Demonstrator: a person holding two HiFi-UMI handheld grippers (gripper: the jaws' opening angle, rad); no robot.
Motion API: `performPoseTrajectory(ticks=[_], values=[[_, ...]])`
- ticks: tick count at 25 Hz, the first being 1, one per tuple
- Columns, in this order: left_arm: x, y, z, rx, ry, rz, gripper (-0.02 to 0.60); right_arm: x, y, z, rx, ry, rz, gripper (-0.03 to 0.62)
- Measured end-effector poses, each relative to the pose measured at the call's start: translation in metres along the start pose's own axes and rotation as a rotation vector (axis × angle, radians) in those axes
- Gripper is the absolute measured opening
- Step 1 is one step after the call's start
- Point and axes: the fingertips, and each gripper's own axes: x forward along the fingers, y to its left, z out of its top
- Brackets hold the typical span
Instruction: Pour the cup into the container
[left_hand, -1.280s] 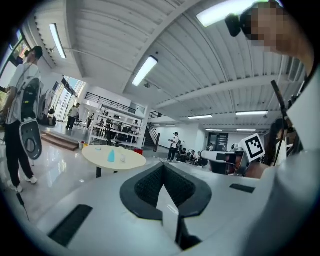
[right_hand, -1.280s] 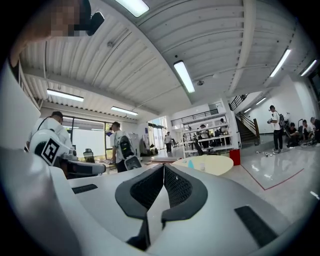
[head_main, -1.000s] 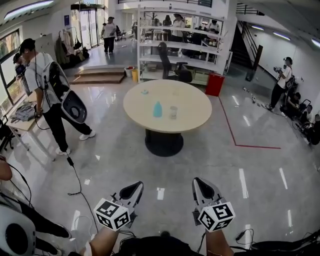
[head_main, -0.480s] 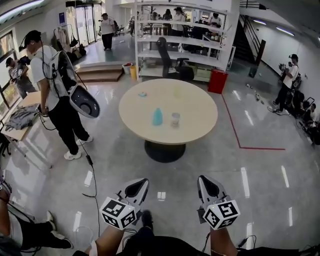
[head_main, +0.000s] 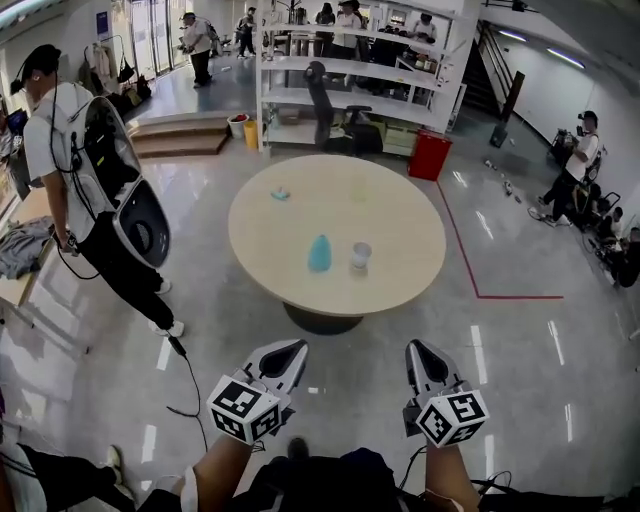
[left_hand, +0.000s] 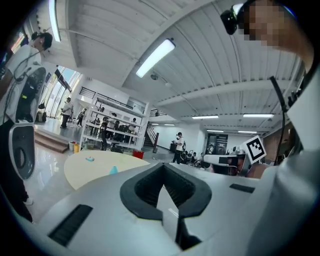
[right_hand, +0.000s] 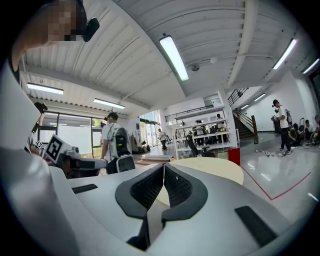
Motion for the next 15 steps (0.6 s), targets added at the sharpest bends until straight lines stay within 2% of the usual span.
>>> performPoseTrajectory(ticks=[2,6,12,15], values=[[0.013,0.016,0.005,-0.012,0.002,-0.012,0.0,0.021,-0.001,0.002,0.003,0.012,0.008,0.005],[0.058,0.048,0.009,0.065,0.036,-0.003,0.0,0.079,-0.02,0.006,-0.007,0.002,0.04,0.005],[0.139,0.091,0.016,0.023,0.031,0.011,0.0,0.155,-0.08,0.01,-0.034,-0.022,0.081,0.006],[0.179,0.109,0.031,0.038,0.031,0.04,0.0,0.188,-0.108,0.023,-0.062,-0.032,0.119,0.006]])
